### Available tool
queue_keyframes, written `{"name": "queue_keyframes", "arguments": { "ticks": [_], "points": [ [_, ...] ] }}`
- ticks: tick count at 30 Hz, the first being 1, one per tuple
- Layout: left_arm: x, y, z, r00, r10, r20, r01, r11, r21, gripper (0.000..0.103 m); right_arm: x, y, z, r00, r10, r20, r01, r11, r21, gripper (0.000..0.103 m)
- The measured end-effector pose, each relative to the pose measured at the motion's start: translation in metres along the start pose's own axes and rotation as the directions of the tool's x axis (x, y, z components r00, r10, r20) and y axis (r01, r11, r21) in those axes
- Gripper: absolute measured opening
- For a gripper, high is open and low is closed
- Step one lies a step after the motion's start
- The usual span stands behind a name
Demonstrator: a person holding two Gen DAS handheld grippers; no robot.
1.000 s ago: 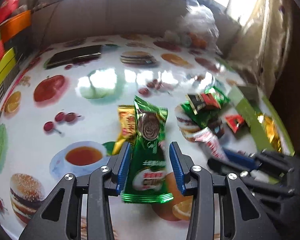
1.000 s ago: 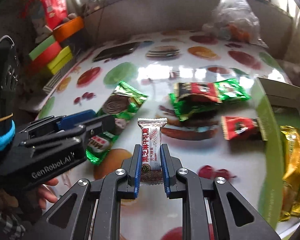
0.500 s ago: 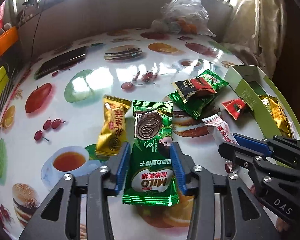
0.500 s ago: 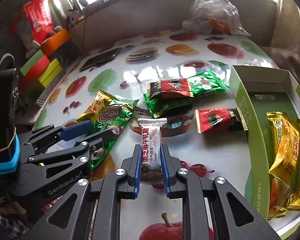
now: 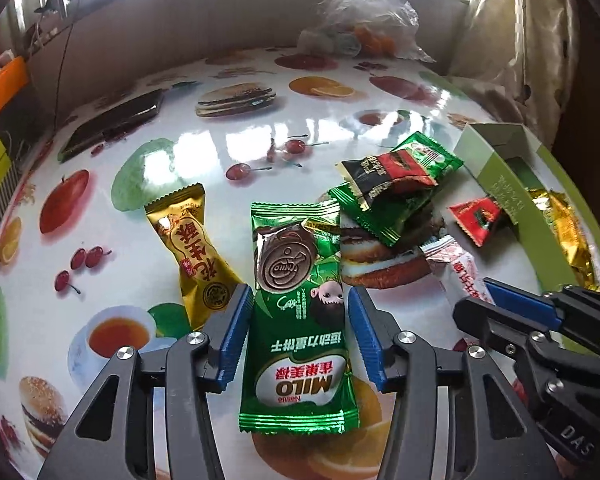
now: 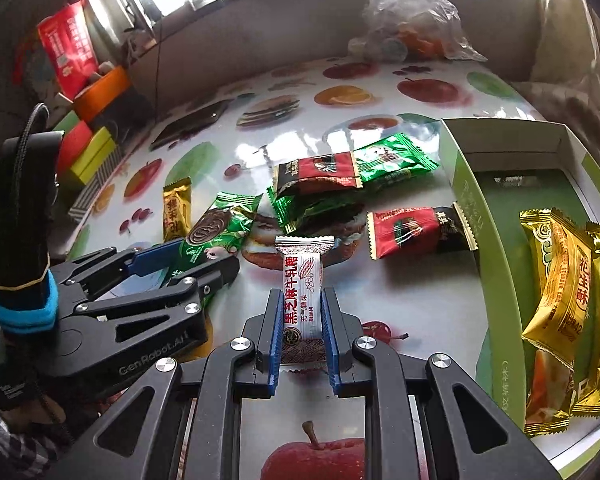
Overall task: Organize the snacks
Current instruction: 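Lift and carry both held snacks over the green box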
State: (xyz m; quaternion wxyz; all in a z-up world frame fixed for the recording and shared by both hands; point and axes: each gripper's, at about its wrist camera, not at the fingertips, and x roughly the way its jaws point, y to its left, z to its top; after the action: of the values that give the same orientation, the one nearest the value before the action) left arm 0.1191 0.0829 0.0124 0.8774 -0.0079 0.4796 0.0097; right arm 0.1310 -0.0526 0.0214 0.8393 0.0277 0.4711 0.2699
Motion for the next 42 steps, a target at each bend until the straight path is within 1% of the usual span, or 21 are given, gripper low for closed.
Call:
{"name": "queue_keyframes", "arguments": {
  "ticks": [6, 8, 9, 15, 22, 26, 29, 42],
  "points": [
    [0.001, -0.002, 0.001, 1.0, 0.011, 0.004, -0.011, 1.0, 0.005, 0.05, 0.0, -0.003, -0.001, 1.0, 0.0, -0.001, 0.0, 1.0, 0.006, 0.018],
    [0.0, -0.002, 0.001, 1.0, 0.015, 0.007, -0.015, 1.0, 0.003, 0.044, 0.0, -0.003, -0.001, 1.0, 0.001, 0.0, -0.001, 1.0, 0.008, 0.018],
    [0.0, -0.001, 0.001, 1.0, 0.013, 0.008, -0.013, 1.0, 0.001, 0.043, 0.0, -0.004, -0.001, 1.0, 0.001, 0.0, -0.001, 1.0, 0.007, 0.018],
    [-0.002, -0.001, 0.0, 1.0, 0.008, 0.017, -0.008, 1.0, -0.003, 0.039, -0.002, -0.004, -0.001, 1.0, -0.007, 0.004, 0.007, 1.0, 0.009, 0.018],
    [-0.009, -0.001, -0.004, 0.999, 0.0, 0.033, 0.001, 1.0, -0.013, 0.039, -0.006, -0.002, -0.001, 1.0, -0.015, 0.016, 0.015, 1.0, 0.003, 0.018],
    [-0.02, 0.0, -0.004, 0.998, -0.017, 0.061, 0.019, 1.0, -0.022, 0.039, -0.009, 0.0, -0.001, 1.0, -0.022, 0.022, 0.022, 1.0, -0.002, 0.018],
    [-0.029, -0.003, -0.004, 0.996, -0.018, 0.083, 0.019, 1.0, -0.013, 0.039, -0.014, 0.001, 0.0, 0.999, -0.029, 0.032, 0.029, 1.0, -0.006, 0.018],
    [-0.05, -0.009, -0.003, 0.992, -0.042, 0.118, 0.043, 0.999, -0.008, 0.039, -0.032, 0.005, -0.001, 0.997, -0.048, 0.067, 0.049, 0.999, -0.014, 0.018]
  ]
}}
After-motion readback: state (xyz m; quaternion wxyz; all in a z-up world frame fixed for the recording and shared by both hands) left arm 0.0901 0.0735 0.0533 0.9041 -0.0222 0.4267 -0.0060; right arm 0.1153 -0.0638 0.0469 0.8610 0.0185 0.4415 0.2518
